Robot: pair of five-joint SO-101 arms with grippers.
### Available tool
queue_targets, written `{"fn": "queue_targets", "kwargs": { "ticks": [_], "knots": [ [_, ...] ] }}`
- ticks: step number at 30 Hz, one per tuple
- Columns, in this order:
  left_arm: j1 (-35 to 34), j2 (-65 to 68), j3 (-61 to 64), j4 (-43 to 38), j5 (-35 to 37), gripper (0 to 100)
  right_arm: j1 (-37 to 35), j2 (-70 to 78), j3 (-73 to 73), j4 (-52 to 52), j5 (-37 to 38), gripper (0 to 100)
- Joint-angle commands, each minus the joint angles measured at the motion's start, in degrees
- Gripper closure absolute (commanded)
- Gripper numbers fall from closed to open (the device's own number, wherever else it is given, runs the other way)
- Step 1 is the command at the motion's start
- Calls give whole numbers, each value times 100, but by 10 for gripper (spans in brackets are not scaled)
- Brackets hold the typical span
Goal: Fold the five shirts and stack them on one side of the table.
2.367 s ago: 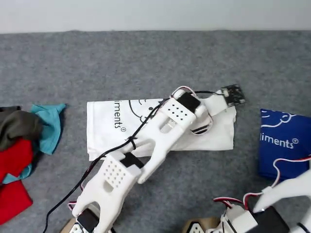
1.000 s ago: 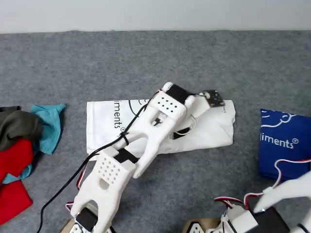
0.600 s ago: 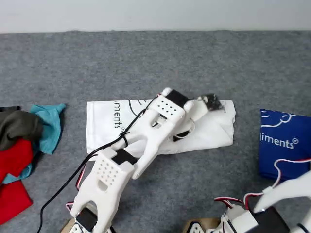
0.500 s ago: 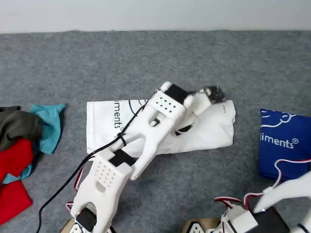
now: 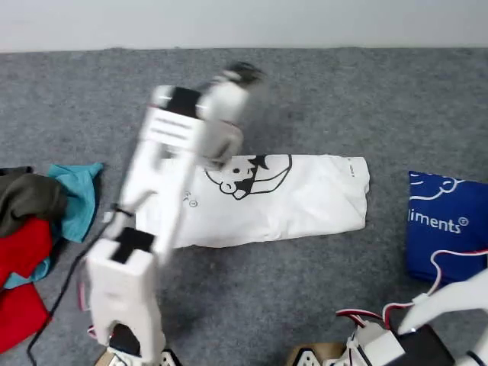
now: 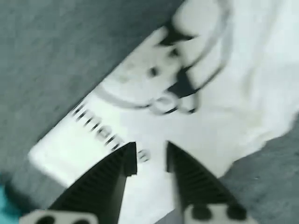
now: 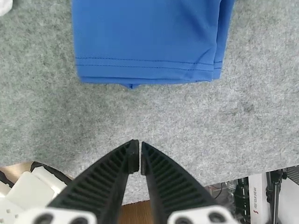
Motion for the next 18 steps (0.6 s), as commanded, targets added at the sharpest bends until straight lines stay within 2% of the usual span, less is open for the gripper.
{"fn": "queue_targets", "kwargs": {
  "ticks": [1, 4, 7, 18],
  "knots": [
    [-1099, -659, 242, 167, 62, 770, 40, -277, -255, 224, 26, 980],
    [-1776, -756, 620, 167, 53, 733, 40, -277, -255, 224, 26, 980],
    [-2136, -747, 1130, 149, 44, 704, 40, -277, -255, 224, 26, 980],
    [-2233, -738, 2545, -914, 53, 698, 40, -277, -255, 224, 26, 980]
  ]
}}
